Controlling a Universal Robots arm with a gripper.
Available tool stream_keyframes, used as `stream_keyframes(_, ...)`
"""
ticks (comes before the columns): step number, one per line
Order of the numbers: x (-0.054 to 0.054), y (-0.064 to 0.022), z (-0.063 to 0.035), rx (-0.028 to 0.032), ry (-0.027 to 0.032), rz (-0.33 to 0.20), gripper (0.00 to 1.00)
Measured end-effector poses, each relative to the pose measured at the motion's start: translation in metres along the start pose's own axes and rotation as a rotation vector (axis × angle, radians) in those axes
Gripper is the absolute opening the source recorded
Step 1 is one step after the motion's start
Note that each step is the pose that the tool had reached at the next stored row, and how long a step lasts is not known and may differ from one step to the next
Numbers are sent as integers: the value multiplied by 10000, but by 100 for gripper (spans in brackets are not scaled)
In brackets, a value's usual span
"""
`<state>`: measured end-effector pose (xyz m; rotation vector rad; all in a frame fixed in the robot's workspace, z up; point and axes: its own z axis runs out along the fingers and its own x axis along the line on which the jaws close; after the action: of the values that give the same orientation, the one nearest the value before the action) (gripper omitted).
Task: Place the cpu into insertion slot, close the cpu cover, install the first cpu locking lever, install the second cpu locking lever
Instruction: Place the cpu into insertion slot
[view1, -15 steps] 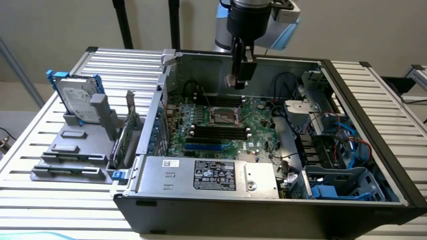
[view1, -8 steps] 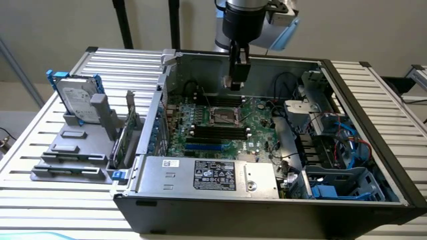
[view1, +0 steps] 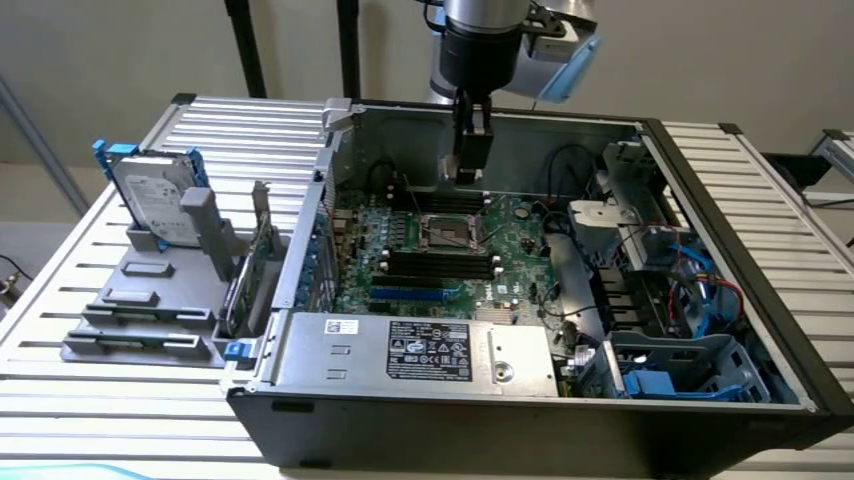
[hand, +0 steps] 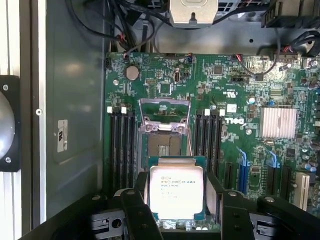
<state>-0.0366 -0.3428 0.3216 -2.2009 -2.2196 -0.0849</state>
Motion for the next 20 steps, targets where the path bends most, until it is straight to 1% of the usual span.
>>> stream_keyframes(8, 62, -4, 148, -3, 1, 44, 54)
stream_keyframes(20, 83, 16, 369, -4, 0, 59, 54)
